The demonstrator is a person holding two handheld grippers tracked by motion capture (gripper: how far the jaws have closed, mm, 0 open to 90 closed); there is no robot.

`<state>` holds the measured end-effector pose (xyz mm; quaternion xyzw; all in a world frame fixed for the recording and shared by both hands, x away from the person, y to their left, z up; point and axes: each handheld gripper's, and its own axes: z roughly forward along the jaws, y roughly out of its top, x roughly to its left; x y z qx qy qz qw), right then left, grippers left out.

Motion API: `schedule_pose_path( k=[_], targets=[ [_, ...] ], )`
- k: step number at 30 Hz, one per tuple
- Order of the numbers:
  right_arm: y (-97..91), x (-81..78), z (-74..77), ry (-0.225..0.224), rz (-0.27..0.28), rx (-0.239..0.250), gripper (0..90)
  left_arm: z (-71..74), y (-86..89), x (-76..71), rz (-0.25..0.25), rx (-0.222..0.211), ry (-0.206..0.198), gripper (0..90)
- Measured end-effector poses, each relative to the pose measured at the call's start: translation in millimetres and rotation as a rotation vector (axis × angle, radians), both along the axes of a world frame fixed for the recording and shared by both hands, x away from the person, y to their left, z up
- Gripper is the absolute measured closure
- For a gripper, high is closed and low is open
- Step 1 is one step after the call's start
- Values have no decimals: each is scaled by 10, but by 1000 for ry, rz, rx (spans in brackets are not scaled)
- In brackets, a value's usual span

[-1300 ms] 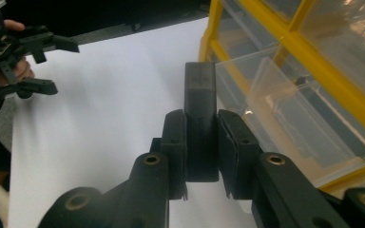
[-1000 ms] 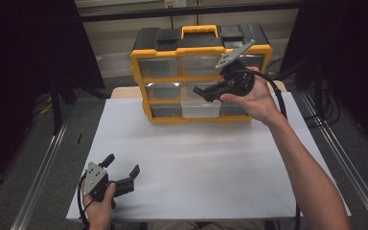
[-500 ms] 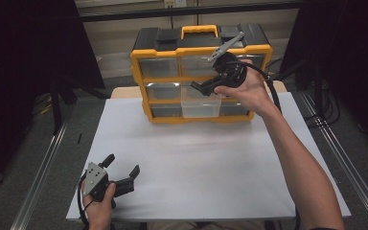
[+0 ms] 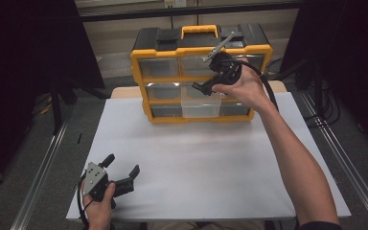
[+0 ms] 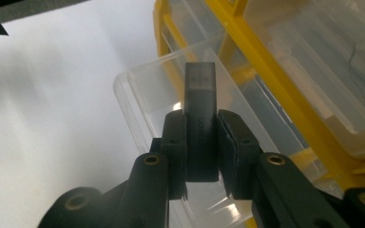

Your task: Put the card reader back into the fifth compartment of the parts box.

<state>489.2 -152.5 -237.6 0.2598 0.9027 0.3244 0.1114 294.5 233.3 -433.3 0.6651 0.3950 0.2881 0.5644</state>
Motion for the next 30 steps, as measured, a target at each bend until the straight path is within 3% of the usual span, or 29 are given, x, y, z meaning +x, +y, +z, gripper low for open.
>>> schedule_pose_path(
  k=[30],
  targets=[
    [39,160,-161,67,1,-35,737,-3,1,3,-1,-2,3,24]
  ],
)
